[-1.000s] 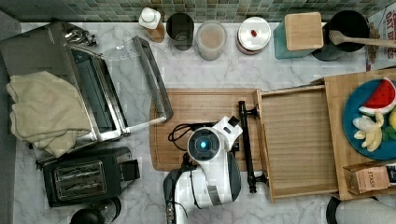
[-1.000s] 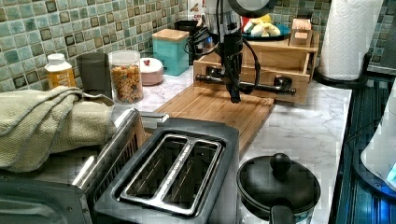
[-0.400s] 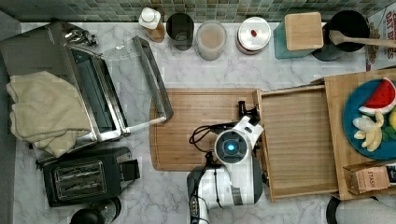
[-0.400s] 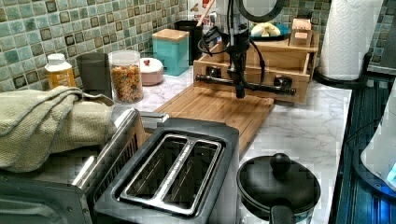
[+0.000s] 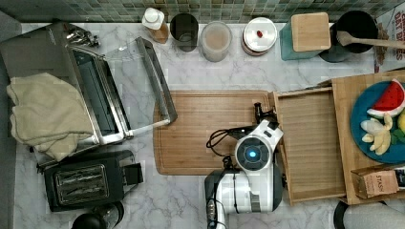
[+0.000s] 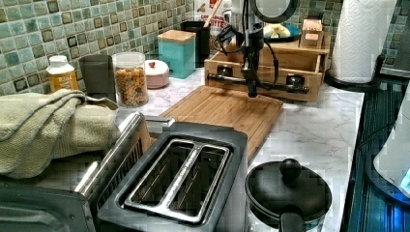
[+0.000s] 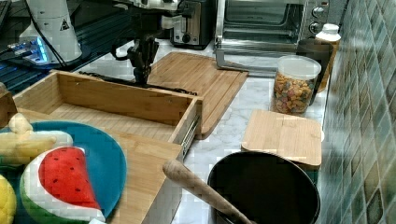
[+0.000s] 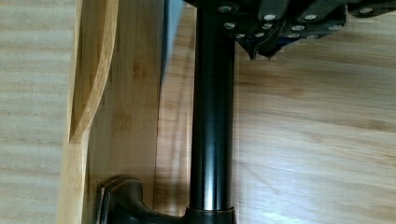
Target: Close the drawer.
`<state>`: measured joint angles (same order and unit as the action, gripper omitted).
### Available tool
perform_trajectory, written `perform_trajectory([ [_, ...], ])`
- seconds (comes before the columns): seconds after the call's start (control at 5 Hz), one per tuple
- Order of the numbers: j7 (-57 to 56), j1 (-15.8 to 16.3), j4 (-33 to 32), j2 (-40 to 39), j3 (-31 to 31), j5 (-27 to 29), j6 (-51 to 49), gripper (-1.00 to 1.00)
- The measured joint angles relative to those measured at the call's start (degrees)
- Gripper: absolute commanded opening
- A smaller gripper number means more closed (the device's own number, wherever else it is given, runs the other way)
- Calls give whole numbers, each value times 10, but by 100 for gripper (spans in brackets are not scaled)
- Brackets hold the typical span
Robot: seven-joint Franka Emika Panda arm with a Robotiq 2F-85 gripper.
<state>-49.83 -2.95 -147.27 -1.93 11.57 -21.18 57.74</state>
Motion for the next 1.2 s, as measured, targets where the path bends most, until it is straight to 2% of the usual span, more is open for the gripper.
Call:
perform_trajectory([
  [0.2, -79, -5, 25, -19, 34, 52, 3, -100],
  [0.4, -196, -30, 83, -60, 55, 97, -26, -100],
  [0.6, -297, -62, 145, -110, 79, 188, -35, -100],
  [0.8, -332, -97, 198, -150, 86, 228, -41, -100],
  [1.2, -332, -83, 214, -158, 101, 226, -51, -100],
])
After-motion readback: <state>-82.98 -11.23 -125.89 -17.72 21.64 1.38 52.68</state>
